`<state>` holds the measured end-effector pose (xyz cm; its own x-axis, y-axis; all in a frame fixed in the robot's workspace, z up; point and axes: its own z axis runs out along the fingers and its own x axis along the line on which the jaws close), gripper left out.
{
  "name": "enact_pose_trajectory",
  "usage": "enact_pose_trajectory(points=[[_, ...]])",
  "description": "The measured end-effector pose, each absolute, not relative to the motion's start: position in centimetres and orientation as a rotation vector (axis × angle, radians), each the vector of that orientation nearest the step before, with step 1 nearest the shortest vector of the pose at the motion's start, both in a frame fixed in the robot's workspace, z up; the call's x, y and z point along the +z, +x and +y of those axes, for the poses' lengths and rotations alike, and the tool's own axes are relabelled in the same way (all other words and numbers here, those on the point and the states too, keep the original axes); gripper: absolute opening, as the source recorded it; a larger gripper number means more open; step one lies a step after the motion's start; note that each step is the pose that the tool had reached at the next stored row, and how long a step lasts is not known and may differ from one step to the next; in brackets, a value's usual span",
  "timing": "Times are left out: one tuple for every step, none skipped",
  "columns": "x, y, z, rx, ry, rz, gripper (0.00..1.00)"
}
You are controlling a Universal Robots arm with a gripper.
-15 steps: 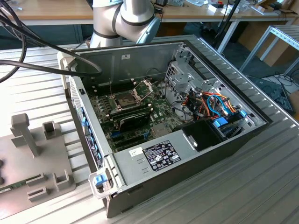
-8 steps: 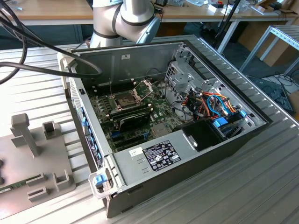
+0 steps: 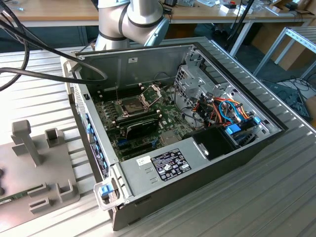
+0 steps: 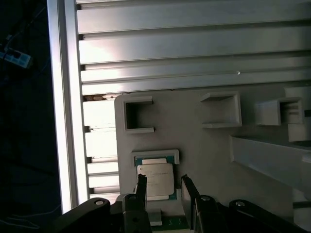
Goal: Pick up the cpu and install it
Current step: 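Pick up the cpu and move it towards the insertion slot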
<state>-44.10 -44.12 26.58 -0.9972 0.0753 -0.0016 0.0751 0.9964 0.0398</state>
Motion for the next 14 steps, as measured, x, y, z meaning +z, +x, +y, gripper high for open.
enact_pose_trajectory(points=[[26.54, -44.1, -44.12, 0.062, 0.118, 3.136, 0.42], [26.51, -44.1, -44.12, 0.062, 0.118, 3.136, 0.42], [26.48, -44.1, -44.12, 0.062, 0.118, 3.136, 0.42], [26.45, -44.1, -44.12, 0.062, 0.118, 3.136, 0.42], [26.43, -44.1, -44.12, 0.062, 0.118, 3.136, 0.42], [26.4, -44.1, -44.12, 0.062, 0.118, 3.136, 0.42], [26.37, -44.1, -44.12, 0.062, 0.118, 3.136, 0.42], [26.34, -44.1, -44.12, 0.062, 0.118, 3.136, 0.42], [26.31, -44.1, -44.12, 0.062, 0.118, 3.136, 0.42], [26.27, -44.1, -44.12, 0.062, 0.118, 3.136, 0.42], [26.25, -44.1, -44.12, 0.062, 0.118, 3.136, 0.42], [26.23, -44.1, -44.12, 0.062, 0.118, 3.136, 0.42], [26.2, -44.1, -44.12, 0.062, 0.118, 3.136, 0.42], [26.19, -44.1, -44.12, 0.062, 0.118, 3.136, 0.42]])
